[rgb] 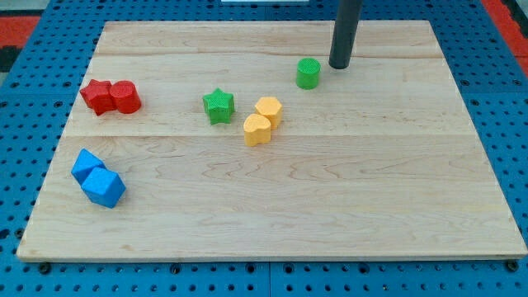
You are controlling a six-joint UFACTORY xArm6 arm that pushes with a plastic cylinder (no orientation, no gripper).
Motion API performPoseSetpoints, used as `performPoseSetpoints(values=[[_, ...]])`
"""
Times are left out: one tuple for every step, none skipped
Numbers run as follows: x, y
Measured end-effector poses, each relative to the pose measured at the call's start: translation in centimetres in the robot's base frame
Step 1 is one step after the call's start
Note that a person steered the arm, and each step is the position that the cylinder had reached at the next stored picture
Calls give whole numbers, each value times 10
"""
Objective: Move the green circle to the top center
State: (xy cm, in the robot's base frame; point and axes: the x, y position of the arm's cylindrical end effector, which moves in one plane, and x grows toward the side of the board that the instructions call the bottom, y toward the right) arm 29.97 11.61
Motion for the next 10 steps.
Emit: performPoseSetpoints(values=[[0,0],[9,6],[59,29],[43,1],[4,-38],[29,-46],[50,-51],[49,-89],[12,-118],[-22,-135]])
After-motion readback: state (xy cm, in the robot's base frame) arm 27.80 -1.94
